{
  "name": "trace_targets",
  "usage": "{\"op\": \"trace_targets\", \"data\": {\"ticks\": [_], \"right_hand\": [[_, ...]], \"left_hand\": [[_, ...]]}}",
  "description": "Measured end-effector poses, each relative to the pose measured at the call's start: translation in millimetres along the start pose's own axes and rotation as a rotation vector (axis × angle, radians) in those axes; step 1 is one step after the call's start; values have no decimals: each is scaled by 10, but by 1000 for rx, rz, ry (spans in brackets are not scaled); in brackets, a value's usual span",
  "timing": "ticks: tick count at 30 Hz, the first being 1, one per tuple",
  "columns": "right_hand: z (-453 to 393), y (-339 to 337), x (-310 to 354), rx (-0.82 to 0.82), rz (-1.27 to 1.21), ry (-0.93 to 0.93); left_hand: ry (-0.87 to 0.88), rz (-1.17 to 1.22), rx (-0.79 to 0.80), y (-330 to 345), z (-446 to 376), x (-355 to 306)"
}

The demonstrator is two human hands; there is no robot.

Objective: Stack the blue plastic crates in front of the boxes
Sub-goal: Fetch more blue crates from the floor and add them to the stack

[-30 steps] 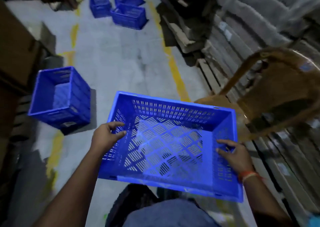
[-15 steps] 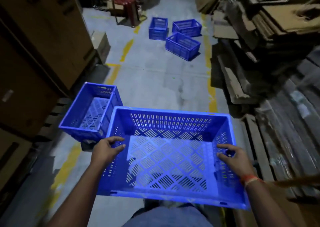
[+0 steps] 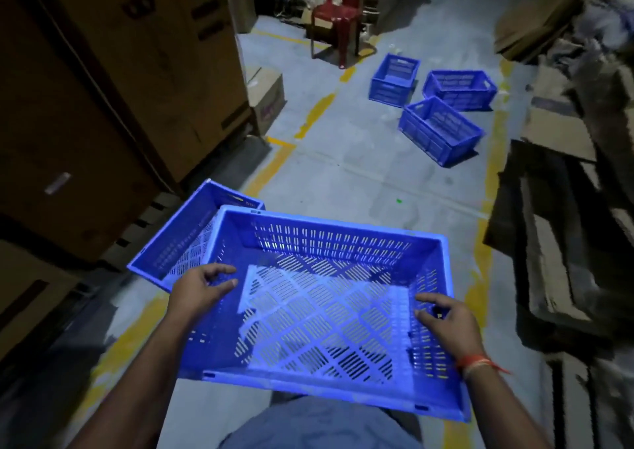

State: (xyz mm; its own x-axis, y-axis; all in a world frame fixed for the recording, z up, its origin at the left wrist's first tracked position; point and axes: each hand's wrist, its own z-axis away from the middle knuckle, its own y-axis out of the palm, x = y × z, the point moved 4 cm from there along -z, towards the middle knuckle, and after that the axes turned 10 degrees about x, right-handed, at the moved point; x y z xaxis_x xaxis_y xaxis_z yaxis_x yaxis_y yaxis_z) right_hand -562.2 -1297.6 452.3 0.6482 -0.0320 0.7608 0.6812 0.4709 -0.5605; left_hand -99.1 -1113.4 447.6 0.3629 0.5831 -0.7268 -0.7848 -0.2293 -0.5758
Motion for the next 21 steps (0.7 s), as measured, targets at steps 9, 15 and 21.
{"op": "trace_targets", "data": {"ticks": [9,15,21], "right_hand": [[-1965,-233,893,219,161,-168],[-3065,263,1538,367,251,-274],[-3776,955,2227,464,325,-373]], "left_hand": [[-142,125,-265,-122,-436,-320],[-257,201,-402,-375,-751,-47],[-344,242,-475,-755,-1067,261]]}}
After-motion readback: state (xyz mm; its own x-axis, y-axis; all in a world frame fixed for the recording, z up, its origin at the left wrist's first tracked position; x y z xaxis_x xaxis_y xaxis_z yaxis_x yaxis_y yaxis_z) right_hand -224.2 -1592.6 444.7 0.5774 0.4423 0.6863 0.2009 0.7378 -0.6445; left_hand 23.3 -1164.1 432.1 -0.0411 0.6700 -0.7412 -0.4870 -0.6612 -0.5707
